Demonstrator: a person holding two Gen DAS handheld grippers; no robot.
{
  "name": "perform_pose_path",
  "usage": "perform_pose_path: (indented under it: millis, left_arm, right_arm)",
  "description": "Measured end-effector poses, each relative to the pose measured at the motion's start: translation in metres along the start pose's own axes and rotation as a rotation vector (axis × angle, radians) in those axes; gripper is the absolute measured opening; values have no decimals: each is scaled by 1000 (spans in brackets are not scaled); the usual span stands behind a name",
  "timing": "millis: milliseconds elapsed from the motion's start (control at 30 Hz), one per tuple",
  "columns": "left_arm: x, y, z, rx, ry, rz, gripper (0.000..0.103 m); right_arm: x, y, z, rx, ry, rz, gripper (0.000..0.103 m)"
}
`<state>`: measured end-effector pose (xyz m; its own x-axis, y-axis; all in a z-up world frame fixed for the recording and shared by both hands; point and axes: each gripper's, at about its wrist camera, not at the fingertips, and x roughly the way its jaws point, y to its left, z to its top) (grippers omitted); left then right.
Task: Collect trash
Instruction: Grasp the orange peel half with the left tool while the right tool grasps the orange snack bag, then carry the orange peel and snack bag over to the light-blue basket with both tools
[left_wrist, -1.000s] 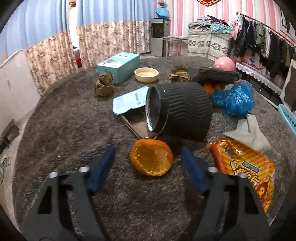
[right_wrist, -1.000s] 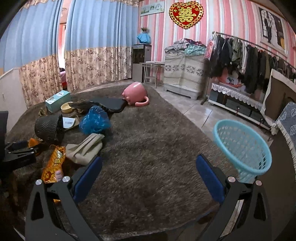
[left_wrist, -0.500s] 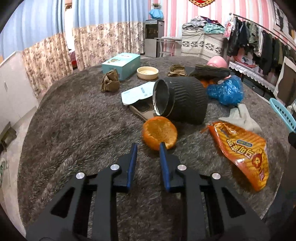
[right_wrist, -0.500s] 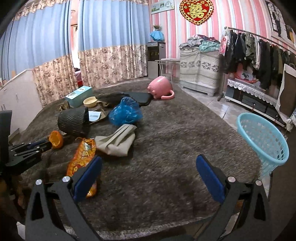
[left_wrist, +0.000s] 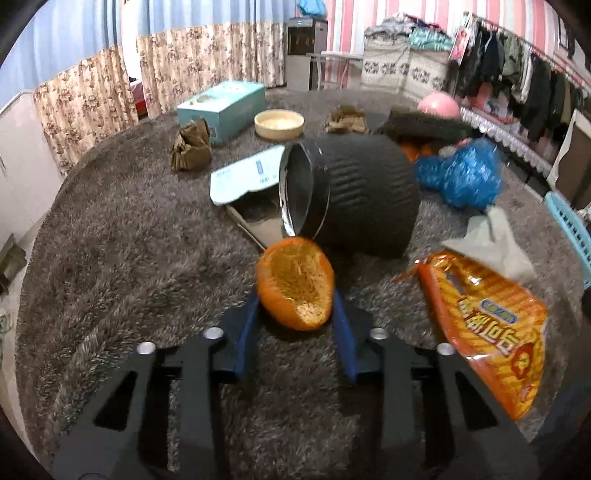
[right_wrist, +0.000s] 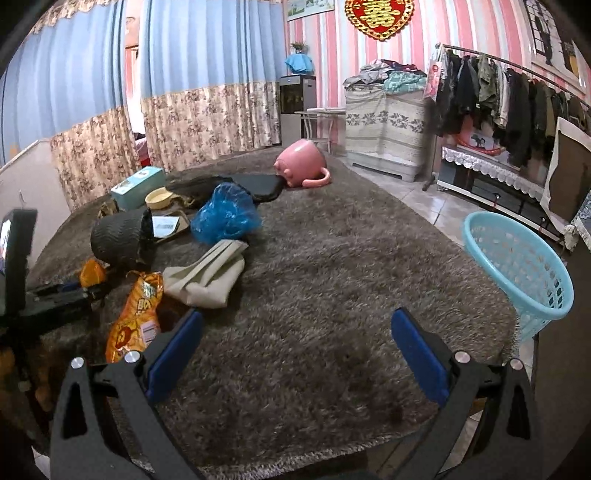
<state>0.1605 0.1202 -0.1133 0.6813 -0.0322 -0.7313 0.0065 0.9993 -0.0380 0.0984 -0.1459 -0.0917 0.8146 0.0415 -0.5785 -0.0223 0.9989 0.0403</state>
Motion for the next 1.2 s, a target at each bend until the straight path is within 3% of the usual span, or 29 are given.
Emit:
perform_pose_path:
  millis: [100,233,467,533,600,667,733,833,1033,1200]
  left_arm:
    - [-13,7,-5,-21,-34,-27,33]
    - [-37,15,-19,0,-86,15,33]
    - [-62,34,-43,-4,-98,44,33]
    - [-68,39,-46,-8,-105,33,33]
    - [-71,40,-46,-5,-115,28,33]
    - [-74,38,-47,3,-125,25,33]
    - [-77,36,-46,11,-138,18,33]
    - [-79,32,-45,17,-149,4,33]
    - [-81,27,-41,19,-150,8,33]
    - [-98,10,-24,47,-206,5,32]
  right_arm:
    - [-1,9,-2,-20,4,27,99]
    - [-3,26,-4,-50,10,69,99]
    - [10,57,-9,-76,72,151,96]
    - [20,68,-11,-97,109,178,85]
    - [29,74,-14,-90,144,211,84]
    - [35,79,-15,-91,167,239,71]
    - [36,86,-14,-103,181,286,43]
    - [33,90,-15,-126,170,315,28]
    - [19,86,-8,-138,116,340,4]
    - [-6,55,11,-91,41,334,3]
